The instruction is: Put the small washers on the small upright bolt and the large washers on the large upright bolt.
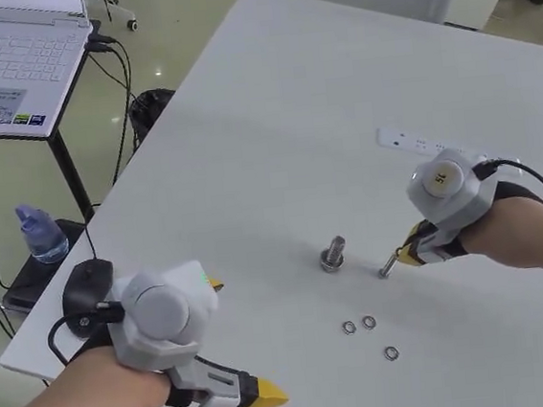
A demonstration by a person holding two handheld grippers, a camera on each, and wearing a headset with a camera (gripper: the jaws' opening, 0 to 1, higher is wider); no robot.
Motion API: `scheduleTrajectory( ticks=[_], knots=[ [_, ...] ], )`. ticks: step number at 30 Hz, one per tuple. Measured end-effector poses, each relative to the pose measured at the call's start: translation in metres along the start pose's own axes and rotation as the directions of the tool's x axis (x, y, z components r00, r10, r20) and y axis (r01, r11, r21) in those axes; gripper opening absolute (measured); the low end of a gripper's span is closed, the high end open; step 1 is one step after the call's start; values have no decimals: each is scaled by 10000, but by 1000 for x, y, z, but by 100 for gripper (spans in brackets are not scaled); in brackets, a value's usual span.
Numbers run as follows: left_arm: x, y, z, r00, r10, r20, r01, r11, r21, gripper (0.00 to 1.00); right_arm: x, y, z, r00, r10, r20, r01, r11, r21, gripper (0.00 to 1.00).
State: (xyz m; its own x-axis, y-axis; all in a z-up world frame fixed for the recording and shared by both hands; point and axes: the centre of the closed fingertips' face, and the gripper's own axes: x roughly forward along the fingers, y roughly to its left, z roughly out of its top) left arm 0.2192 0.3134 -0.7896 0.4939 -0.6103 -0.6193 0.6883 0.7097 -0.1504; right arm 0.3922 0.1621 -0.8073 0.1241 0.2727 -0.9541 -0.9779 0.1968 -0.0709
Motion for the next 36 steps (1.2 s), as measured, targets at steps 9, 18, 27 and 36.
scheduleTrajectory(
  ticks=[9, 18, 27, 36],
  knots=[
    [0, 1, -1, 10000, 29, 18, -28, 9999, -127, 96, 3, 3, 1, 9999, 87, -118, -87, 10000, -19, 12],
    [2, 2, -2, 10000, -34, -21, 33, 9998, -204, 95, 7, 2, -1, 9996, 162, -233, -163, 9999, -39, 12],
    [3, 2, -3, 10000, -69, -48, 68, 9997, -226, 94, 13, -1, -2, 9992, 214, -333, -217, 9997, -86, 12],
    [4, 1, -5, 9999, -85, -128, 82, 9995, -293, 93, 21, 0, -3, 9987, 306, -419, -313, 9994, -170, 12]
  ],
)
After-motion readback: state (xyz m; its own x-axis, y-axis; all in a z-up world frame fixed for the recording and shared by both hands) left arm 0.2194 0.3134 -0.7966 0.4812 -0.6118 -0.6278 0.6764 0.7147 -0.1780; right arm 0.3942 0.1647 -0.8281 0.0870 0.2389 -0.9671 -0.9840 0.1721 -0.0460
